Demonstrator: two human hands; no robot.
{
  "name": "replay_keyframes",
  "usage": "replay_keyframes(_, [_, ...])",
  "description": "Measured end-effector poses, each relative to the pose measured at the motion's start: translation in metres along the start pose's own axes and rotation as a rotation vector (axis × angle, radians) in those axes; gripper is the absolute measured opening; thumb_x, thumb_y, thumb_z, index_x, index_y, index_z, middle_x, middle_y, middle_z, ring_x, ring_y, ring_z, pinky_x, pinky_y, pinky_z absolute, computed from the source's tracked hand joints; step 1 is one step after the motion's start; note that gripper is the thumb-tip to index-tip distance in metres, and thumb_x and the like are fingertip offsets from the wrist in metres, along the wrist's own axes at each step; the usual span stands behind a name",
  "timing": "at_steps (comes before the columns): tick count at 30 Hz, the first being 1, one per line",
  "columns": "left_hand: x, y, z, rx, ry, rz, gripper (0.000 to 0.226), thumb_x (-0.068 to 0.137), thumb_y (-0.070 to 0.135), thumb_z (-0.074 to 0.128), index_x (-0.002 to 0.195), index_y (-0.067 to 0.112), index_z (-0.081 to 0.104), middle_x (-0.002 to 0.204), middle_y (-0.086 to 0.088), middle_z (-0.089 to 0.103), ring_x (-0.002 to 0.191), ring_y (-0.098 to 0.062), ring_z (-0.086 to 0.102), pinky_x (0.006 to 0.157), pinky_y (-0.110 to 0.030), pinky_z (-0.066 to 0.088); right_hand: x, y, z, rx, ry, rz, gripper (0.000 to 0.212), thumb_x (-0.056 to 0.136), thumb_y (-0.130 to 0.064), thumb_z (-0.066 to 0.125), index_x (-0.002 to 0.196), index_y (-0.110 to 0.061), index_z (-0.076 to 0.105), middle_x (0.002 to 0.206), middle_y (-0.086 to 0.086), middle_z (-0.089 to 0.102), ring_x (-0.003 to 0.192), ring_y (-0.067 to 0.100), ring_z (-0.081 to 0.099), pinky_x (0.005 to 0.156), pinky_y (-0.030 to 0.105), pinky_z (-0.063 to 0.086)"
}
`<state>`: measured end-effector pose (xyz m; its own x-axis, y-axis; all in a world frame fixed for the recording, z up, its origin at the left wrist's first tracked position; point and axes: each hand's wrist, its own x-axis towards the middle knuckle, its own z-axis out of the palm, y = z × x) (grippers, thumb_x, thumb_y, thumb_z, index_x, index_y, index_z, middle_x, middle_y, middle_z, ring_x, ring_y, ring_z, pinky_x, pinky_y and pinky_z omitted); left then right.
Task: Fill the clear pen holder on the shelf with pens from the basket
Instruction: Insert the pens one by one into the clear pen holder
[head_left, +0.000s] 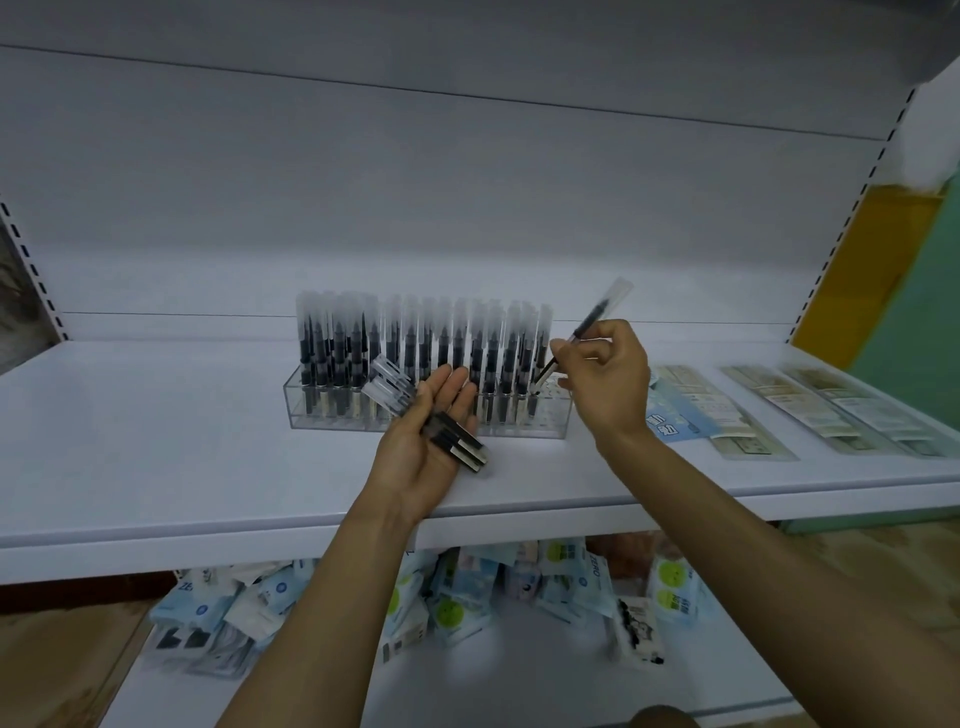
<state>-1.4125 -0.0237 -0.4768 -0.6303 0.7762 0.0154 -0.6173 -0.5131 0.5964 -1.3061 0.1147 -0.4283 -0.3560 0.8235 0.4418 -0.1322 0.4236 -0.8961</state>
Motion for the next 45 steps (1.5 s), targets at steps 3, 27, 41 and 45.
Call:
replay_keyframes(3, [-0.001,0.000,0.001,-0.006,0.007,0.001,0.033,0.103,0.027,0.032,0.120,0.016,0.059,0.113,0.001,0.068,0.109,-0.012,0.060,0.096,-0.031,0.044,0.004,0.005,0.002,-0.024,0.022,-0.033,0.030,0.081,-0.019,0.074,0.079,-0.030,0.046,0.073,0.008,0.068,0.075,0.027,0.069,0.074,0.052,0.056])
replay_keyframes(27, [-0.008,0.000,0.013,0.116,0.019,0.010,0.031,0.103,0.024,0.032,0.118,0.014,0.058,0.109,0.001,0.069,0.097,-0.014,0.065,0.081,-0.027,0.052,0.019,0.000,0.002,-0.495,-0.191,-0.078,0.027,0.076,-0.038,0.077,0.082,-0.021,0.057,0.072,-0.009,0.066,0.073,0.012,0.063,0.058,0.024,0.039])
replay_keyframes(41, [-0.017,-0.005,0.095,0.817,-0.236,0.047,0.027,0.102,0.026,0.040,0.100,0.009,0.061,0.059,0.005,0.045,0.051,-0.009,0.038,0.053,-0.023,0.039,0.005,-0.033,-0.039,-0.056,-0.278,0.007,0.022,0.092,-0.033,0.059,0.089,-0.013,0.067,0.077,0.000,0.069,0.072,0.009,0.066,0.072,0.027,0.054])
replay_keyframes(45, [-0.017,-0.012,0.111,0.969,-0.356,-0.055,0.025,0.102,0.026,0.042,0.098,0.006,0.056,0.059,0.005,0.046,0.050,-0.009,0.038,0.052,-0.022,0.038,0.004,-0.055,-0.059,0.090,-0.571,0.074,0.024,0.090,-0.033,0.061,0.082,-0.011,0.066,0.070,0.001,0.060,0.069,0.013,0.057,0.074,0.030,0.051])
